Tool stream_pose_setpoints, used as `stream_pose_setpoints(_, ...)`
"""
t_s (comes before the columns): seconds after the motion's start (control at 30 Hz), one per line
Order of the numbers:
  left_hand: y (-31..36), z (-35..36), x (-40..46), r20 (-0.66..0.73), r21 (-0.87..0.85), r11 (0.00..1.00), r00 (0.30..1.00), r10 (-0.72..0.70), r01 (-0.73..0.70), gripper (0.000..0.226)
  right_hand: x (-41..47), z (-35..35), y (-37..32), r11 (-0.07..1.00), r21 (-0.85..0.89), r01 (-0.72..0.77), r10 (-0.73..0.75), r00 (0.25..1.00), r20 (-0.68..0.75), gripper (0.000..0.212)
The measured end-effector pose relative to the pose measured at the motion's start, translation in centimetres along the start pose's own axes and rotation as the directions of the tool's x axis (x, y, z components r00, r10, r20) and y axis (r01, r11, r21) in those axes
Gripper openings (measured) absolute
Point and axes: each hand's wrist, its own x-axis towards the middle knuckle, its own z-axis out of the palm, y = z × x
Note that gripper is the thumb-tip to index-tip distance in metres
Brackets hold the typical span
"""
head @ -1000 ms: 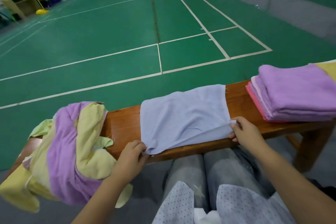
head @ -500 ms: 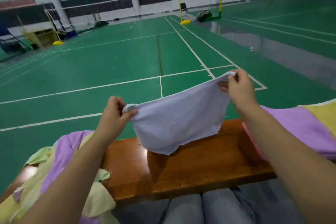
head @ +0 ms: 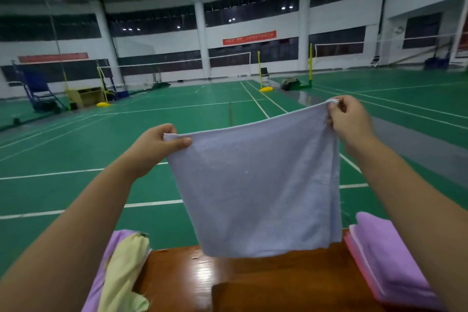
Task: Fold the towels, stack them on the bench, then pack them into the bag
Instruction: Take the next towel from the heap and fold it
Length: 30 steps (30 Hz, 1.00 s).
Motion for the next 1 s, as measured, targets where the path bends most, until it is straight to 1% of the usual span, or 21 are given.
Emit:
stream_pose_setpoints(0.07,-0.4,-0.1,0.0,0.053,-0.037,0.998,0.998,-0.04,0.042,0.043,-0.2,-0.3,0.1,1.0,-0.022,-0.008,0.008,1.0,0.012,0.013)
stream_pose_setpoints(0.17,-1.0,-0.1,0.1,0.108,0.043,0.999,0.994,-0.034,0.03,0.036,-0.4,-0.6,0.1,0.999,-0.04,-0.014,0.014,1.0,0.002,0.013)
stream_pose_setpoints(0.23,-1.2,-0.1,0.2,0.073,0.06,0.998,0.997,-0.029,0.024,0.033,-0.6,-0.6,0.0,0.999,-0.05,-0.014,0.015,1.0,0.009,0.012)
stream_pose_setpoints(0.3,-1.4,-0.2,0.4,0.007,0.033,0.999,0.999,-0.038,0.037,0.033,-0.5,-0.4,0.2,0.997,-0.067,-0.038,0.041,0.998,0.048,0.014)
stream_pose_setpoints(0.37,-1.8,-0.1,0.6,-0.015,0.039,0.997,0.998,-0.061,0.061,0.033,-0.5,-0.3,0.6,0.993,-0.099,-0.07,0.076,0.995,0.059,0.013)
stream_pose_setpoints(0.47,-2.0,0.4,0.6,0.003,0.068,0.994,0.996,-0.09,0.09,0.028,-0.4,-0.3,0.9,0.989,-0.127,-0.072,0.077,0.996,0.033,0.012)
stream_pose_setpoints(0.57,-2.0,-0.2,0.5,0.065,0.044,0.996,0.995,-0.079,0.076,0.018,-0.5,-0.6,0.3,0.998,-0.046,-0.047,0.051,0.995,0.089,0.015)
stream_pose_setpoints(0.6,-2.0,-0.5,0.3,0.076,0.018,0.997,0.994,-0.082,0.081,0.016,-0.7,-0.7,0.2,0.999,-0.016,-0.041,0.042,0.994,0.101,0.015)
stream_pose_setpoints(0.67,-2.1,-1.1,0.3,0.041,-0.051,0.995,0.996,-0.084,0.086,0.019,-1.0,-0.7,-0.1,0.999,0.009,-0.046,0.044,0.991,0.127,0.016)
stream_pose_setpoints(0.73,-2.2,-1.5,0.2,0.003,-0.111,0.99,0.996,-0.088,0.087,0.02,-1.1,-0.7,0.3,0.995,0.038,-0.091,0.084,0.984,0.158,0.017)
stream_pose_setpoints(0.77,-2.4,-1.6,0.1,0.006,-0.165,0.982,0.996,-0.092,0.092,0.019,-1.2,-0.8,0.4,0.991,0.056,-0.12,0.108,0.978,0.178,0.015)
stream_pose_setpoints(0.83,-2.7,-1.6,0.0,0.03,-0.32,0.941,0.994,-0.106,0.109,0.02,-1.3,-0.9,0.6,0.975,0.113,-0.194,0.166,0.961,0.22,0.011)
stream_pose_setpoints(0.87,-2.7,-1.5,-0.3,0.037,-0.399,0.909,0.992,-0.117,0.122,0.022,-1.3,-1.0,0.7,0.957,0.16,-0.243,0.201,0.95,0.24,0.012)
stream_pose_setpoints(0.9,-3.0,-1.5,-0.4,0.045,-0.463,0.877,0.992,-0.12,0.127,0.018,-1.2,-1.1,0.8,0.931,0.213,-0.296,0.238,0.936,0.26,0.013)
stream_pose_setpoints(0.93,-2.9,-1.4,-0.7,0.053,-0.528,0.838,0.99,-0.128,0.137,0.007,-1.2,-1.2,0.7,0.902,0.265,-0.342,0.268,0.922,0.279,0.013)
stream_pose_setpoints(0.97,-3.1,-1.3,-0.7,0.05,-0.581,0.804,0.991,-0.123,0.129,0.011,-1.3,-1.3,0.7,0.876,0.308,-0.372,0.286,0.913,0.291,0.012)
stream_pose_setpoints(1.0,-3.2,-1.2,-0.9,0.048,-0.611,0.78,0.99,-0.136,0.137,0.02,-1.4,-1.4,0.7,0.857,0.337,-0.389,0.296,0.908,0.295,0.011)
